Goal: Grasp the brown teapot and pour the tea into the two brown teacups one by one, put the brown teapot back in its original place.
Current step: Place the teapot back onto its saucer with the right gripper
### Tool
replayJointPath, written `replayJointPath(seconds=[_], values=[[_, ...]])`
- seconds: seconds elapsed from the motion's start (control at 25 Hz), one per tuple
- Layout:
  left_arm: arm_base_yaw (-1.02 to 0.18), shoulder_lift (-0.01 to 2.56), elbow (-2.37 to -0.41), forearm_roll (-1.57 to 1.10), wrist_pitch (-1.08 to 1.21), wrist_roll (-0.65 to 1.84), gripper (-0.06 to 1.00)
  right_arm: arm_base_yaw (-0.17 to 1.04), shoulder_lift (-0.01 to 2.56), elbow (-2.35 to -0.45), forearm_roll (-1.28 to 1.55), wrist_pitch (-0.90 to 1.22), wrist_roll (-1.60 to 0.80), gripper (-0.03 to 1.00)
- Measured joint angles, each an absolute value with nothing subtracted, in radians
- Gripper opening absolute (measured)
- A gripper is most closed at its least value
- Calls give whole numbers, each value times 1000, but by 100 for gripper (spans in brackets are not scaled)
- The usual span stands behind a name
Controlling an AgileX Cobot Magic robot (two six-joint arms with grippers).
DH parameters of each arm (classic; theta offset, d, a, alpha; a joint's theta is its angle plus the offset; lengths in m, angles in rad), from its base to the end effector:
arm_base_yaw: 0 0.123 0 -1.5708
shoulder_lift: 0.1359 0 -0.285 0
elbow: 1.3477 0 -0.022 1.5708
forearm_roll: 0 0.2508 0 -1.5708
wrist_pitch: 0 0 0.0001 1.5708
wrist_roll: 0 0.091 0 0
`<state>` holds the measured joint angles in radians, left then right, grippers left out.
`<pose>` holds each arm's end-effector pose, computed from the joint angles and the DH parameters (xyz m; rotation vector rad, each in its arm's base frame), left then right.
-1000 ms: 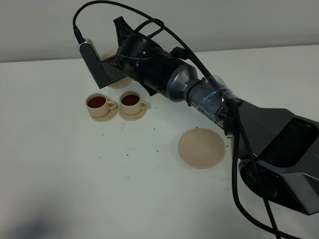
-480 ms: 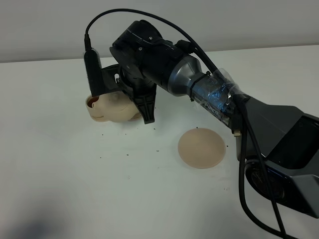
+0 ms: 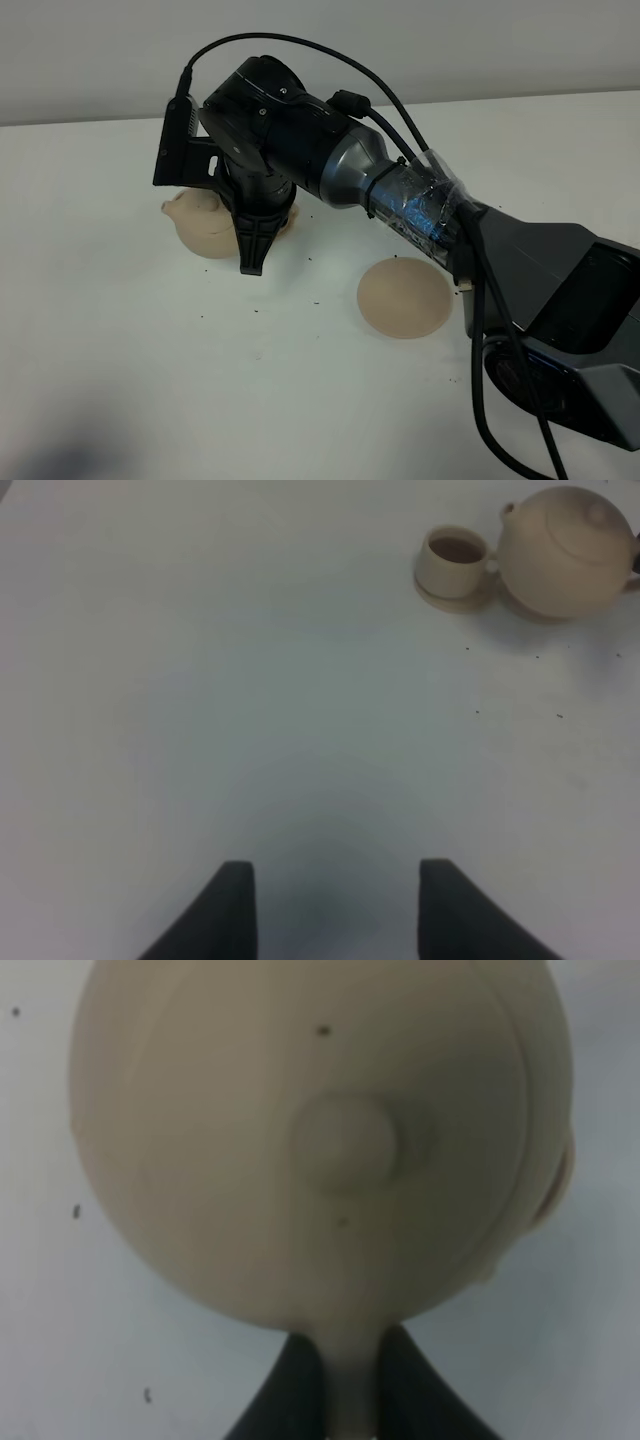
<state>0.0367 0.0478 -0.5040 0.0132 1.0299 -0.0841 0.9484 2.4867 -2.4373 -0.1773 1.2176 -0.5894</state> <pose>0.0034 0.0012 0.2809 -0.1242 2.0535 -0.0135 0.3223 0.4233 0.2130 -1.9210 1.9297 -0.1435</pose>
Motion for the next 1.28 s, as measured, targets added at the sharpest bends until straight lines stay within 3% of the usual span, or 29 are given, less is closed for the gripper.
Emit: replayJointPath(seconds=[0.32, 1.28], values=[[37, 48, -504, 13, 1030, -84, 40, 948, 2516, -2437, -133, 1229, -377, 11], [37, 48, -504, 13, 1030, -85, 40, 950, 2608, -2437, -85, 1228, -247, 11]])
